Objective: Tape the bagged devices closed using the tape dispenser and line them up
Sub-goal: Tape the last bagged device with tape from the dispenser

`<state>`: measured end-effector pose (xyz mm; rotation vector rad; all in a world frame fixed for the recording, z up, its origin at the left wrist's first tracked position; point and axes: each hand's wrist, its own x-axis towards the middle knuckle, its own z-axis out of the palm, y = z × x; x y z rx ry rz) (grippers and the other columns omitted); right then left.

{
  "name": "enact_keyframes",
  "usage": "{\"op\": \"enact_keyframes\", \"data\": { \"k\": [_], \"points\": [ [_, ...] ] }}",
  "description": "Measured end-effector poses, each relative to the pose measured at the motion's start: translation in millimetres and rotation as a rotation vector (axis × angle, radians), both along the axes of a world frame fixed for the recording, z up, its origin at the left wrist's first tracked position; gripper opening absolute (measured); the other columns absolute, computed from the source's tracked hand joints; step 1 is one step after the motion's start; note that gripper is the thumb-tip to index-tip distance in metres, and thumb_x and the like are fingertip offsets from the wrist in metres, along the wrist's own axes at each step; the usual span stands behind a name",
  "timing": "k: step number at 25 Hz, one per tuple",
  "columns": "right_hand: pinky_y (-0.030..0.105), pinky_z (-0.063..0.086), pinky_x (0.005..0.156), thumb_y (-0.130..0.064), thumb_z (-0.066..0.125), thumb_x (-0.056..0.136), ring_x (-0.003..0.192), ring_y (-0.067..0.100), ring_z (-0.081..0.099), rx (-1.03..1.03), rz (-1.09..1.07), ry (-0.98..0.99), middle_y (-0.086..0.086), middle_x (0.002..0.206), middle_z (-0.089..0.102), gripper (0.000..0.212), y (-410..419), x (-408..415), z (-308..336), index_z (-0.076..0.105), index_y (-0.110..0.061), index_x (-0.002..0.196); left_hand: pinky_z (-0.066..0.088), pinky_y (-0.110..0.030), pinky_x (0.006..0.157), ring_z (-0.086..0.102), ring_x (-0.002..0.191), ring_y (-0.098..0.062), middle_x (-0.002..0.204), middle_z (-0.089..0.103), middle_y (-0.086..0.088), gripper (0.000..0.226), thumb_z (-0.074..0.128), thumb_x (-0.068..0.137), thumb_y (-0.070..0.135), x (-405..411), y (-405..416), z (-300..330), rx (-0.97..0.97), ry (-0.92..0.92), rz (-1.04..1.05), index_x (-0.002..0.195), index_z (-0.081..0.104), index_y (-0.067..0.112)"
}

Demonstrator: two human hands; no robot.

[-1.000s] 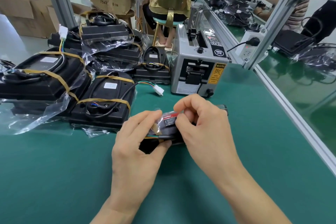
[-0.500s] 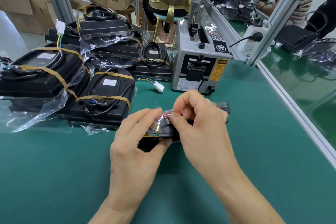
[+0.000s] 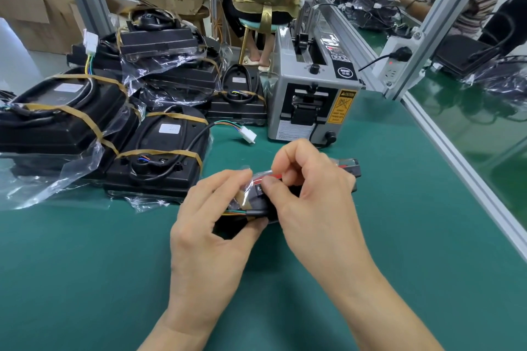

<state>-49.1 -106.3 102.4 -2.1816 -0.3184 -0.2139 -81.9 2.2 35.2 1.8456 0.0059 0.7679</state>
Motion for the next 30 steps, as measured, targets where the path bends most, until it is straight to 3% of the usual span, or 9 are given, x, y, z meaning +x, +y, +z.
{"op": "enact_keyframes", "data": {
  "k": [4, 9, 13, 15, 19, 23, 26, 28, 30],
  "points": [
    [0.034, 0.034, 0.079, 0.007, 0.052, 0.084, 0.068, 0.006, 0.040, 0.080, 0.003, -0.034, -0.017, 0.061, 0.042, 0.040, -6, 6, -3, 0.044, -0.031, 0.073, 0.044, -0.026, 0.094, 0.059, 0.106, -0.017, 0.113, 0.061, 0.007, 0.063, 0.084, 0.060, -0.006, 1, 2, -1, 0.025, 0.015, -0.004, 0.116, 0.066, 0.017],
    [0.010, 0.038, 0.066, 0.014, 0.056, 0.079, 0.067, 0.002, 0.047, 0.348, -0.052, -0.145, -0.015, 0.070, 0.052, 0.044, -39, 7, -8, 0.055, -0.030, 0.080, 0.039, -0.011, 0.090, 0.058, 0.100, -0.011, 0.113, 0.061, 0.011, 0.066, 0.085, 0.059, -0.005, 1, 3, 1, 0.035, 0.008, 0.002, 0.114, 0.065, 0.024],
    [0.001, 0.034, 0.080, 0.006, 0.061, 0.084, 0.093, -0.003, 0.055, 0.290, -0.203, -0.146, -0.020, 0.093, 0.062, 0.039, -80, 15, -18, 0.059, -0.032, 0.092, 0.037, -0.008, 0.092, 0.057, 0.105, -0.006, 0.114, 0.061, 0.011, 0.069, 0.083, 0.057, -0.010, 2, 2, 2, 0.044, 0.004, 0.024, 0.113, 0.065, 0.025],
    [0.000, 0.031, 0.088, 0.001, 0.062, 0.087, 0.110, -0.007, 0.052, 0.228, -0.134, -0.060, -0.021, 0.114, 0.061, 0.042, -89, 19, -23, 0.060, -0.037, 0.106, 0.036, -0.008, 0.093, 0.057, 0.104, -0.005, 0.113, 0.061, 0.014, 0.070, 0.084, 0.055, -0.010, 3, 2, 2, 0.054, 0.006, 0.031, 0.112, 0.064, 0.026],
    [0.016, 0.029, 0.110, -0.014, 0.065, 0.081, 0.130, -0.010, 0.038, 0.186, 0.080, 0.119, -0.027, 0.136, 0.049, 0.058, -94, 25, -30, 0.049, -0.042, 0.130, 0.038, -0.010, 0.094, 0.056, 0.101, -0.002, 0.109, 0.060, 0.020, 0.070, 0.084, 0.053, -0.012, 4, 2, 1, 0.069, -0.011, 0.032, 0.110, 0.065, 0.023],
    [0.028, 0.032, 0.112, -0.003, 0.070, 0.076, 0.128, -0.003, 0.045, 0.175, 0.202, 0.176, -0.029, 0.131, 0.052, 0.073, -92, 33, -32, 0.044, -0.043, 0.132, 0.044, -0.026, 0.097, 0.058, 0.102, -0.011, 0.108, 0.062, 0.013, 0.068, 0.084, 0.053, -0.011, 2, 6, -1, 0.067, -0.022, 0.026, 0.110, 0.067, 0.022],
    [0.024, 0.040, 0.107, 0.001, 0.072, 0.076, 0.118, -0.001, 0.054, 0.248, 0.239, 0.190, -0.022, 0.124, 0.057, 0.074, -84, 37, -33, 0.045, -0.045, 0.127, 0.042, -0.017, 0.097, 0.059, 0.104, -0.009, 0.110, 0.063, 0.013, 0.069, 0.091, 0.051, 0.001, -1, 20, 3, 0.076, -0.024, 0.044, 0.110, 0.066, 0.029],
    [0.021, 0.043, 0.103, -0.004, 0.074, 0.075, 0.113, -0.001, 0.058, 0.274, 0.264, 0.218, -0.023, 0.121, 0.059, 0.072, -75, 39, -35, 0.046, -0.048, 0.125, 0.041, -0.015, 0.096, 0.059, 0.101, -0.005, 0.109, 0.062, 0.015, 0.070, 0.089, 0.051, 0.012, -5, 31, 7, 0.113, -0.020, 0.061, 0.110, 0.063, 0.038],
    [0.019, 0.043, 0.101, -0.013, 0.074, 0.072, 0.112, 0.000, 0.058, 0.265, 0.291, 0.222, -0.026, 0.118, 0.060, 0.068, -64, 41, -34, 0.047, -0.047, 0.124, 0.040, -0.008, 0.092, 0.058, 0.095, -0.001, 0.107, 0.062, 0.017, 0.078, 0.093, 0.048, 0.009, -10, 42, 8, 0.152, 0.027, 0.089, 0.109, 0.060, 0.045]
  ]
}}
